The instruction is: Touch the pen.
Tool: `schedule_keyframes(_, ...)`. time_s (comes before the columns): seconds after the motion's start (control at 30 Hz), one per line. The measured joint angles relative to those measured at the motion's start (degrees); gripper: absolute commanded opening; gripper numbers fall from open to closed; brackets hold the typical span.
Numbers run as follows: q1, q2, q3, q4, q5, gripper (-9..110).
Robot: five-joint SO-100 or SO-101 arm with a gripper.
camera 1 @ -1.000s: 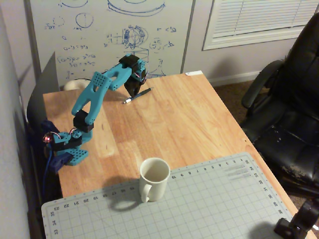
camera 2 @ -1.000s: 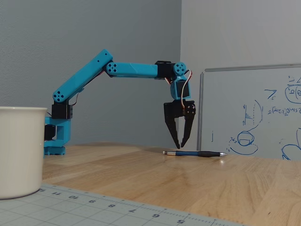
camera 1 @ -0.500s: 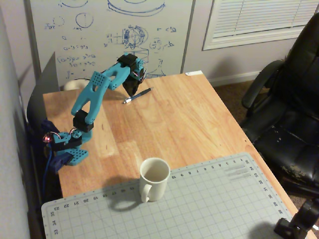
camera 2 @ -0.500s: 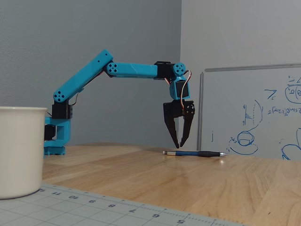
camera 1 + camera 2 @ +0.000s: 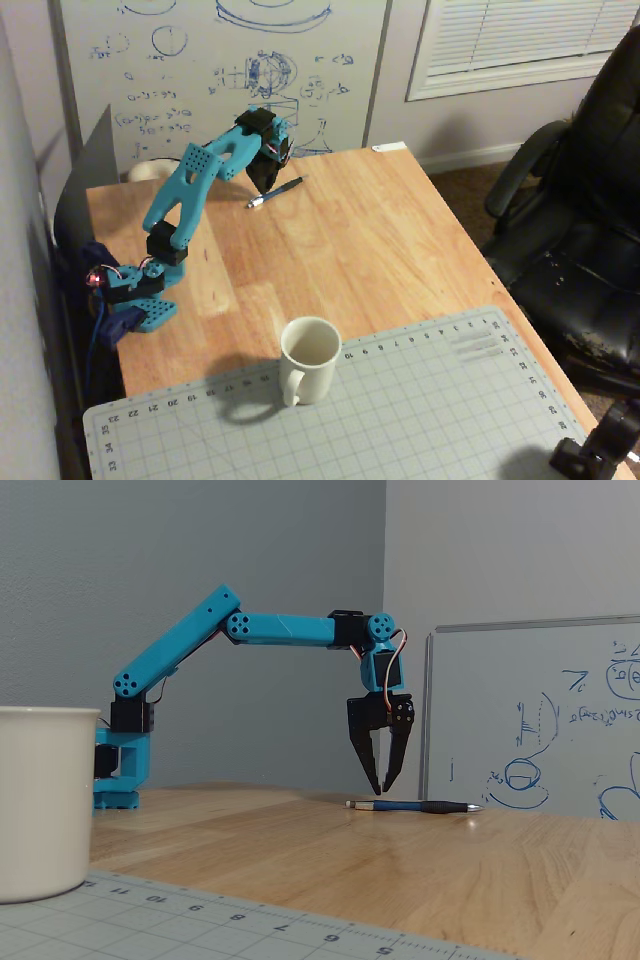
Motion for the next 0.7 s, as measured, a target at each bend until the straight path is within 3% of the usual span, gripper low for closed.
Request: schedule_keyframes(0.7, 1.1, 0.0, 0.0, 0.0, 0.0, 1)
